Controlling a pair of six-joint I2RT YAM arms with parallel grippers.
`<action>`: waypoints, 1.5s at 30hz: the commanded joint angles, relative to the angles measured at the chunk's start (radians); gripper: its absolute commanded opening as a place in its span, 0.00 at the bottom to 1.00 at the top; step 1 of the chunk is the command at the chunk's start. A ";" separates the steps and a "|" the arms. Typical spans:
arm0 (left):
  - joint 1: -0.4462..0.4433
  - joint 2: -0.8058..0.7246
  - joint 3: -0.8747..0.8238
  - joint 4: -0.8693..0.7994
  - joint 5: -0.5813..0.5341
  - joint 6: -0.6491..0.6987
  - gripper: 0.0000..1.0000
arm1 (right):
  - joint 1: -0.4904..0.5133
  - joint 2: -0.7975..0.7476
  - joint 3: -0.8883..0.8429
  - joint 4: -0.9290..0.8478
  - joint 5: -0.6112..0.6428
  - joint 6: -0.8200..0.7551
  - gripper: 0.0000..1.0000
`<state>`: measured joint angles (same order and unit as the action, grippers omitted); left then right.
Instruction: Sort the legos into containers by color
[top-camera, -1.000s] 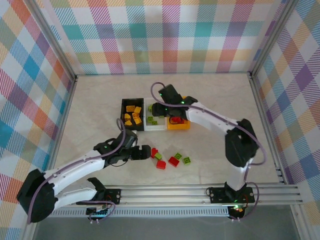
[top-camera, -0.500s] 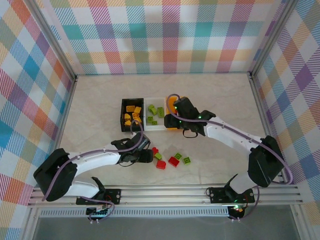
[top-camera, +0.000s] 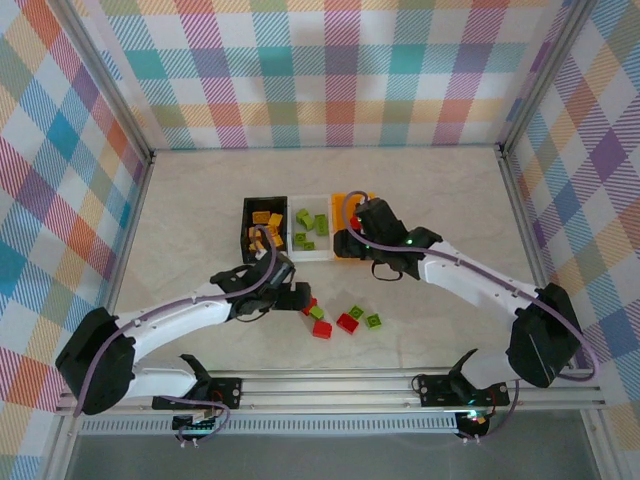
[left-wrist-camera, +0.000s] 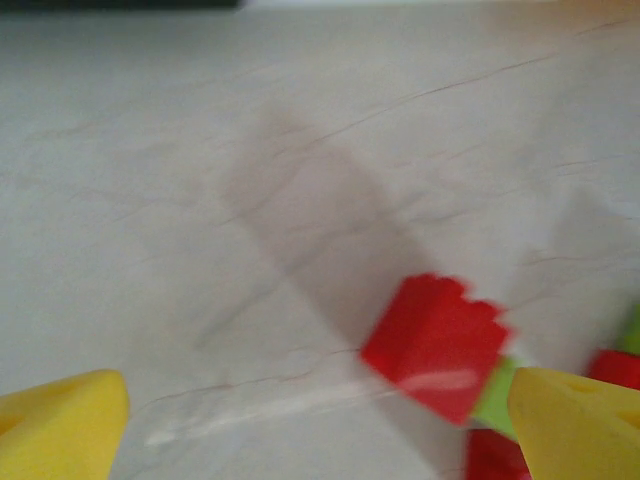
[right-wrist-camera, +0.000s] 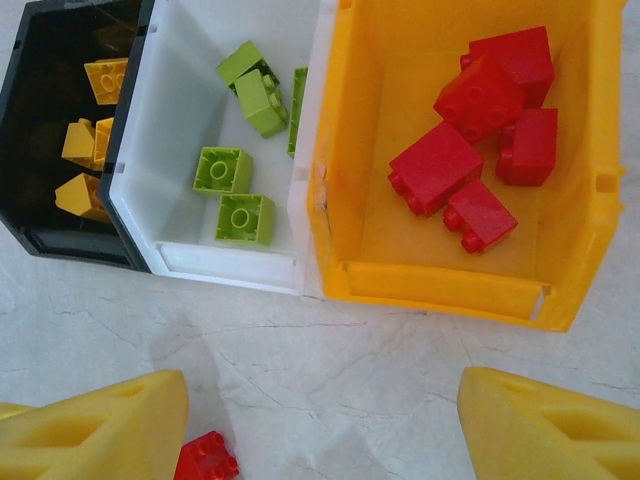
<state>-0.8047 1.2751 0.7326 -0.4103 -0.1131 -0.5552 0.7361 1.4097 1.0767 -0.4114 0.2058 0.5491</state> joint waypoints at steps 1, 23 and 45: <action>-0.044 0.128 0.084 0.018 0.009 0.046 0.97 | 0.000 -0.036 -0.013 0.013 0.020 0.021 0.72; -0.024 0.198 0.015 -0.066 -0.036 0.064 0.80 | -0.026 -0.101 -0.069 0.029 0.007 0.031 0.73; 0.010 0.308 0.400 -0.082 -0.012 0.132 0.44 | -0.057 -0.232 -0.213 -0.027 0.092 0.090 0.74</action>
<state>-0.8234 1.5349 1.0161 -0.5171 -0.1268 -0.4706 0.6861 1.2133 0.9009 -0.4088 0.2649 0.6029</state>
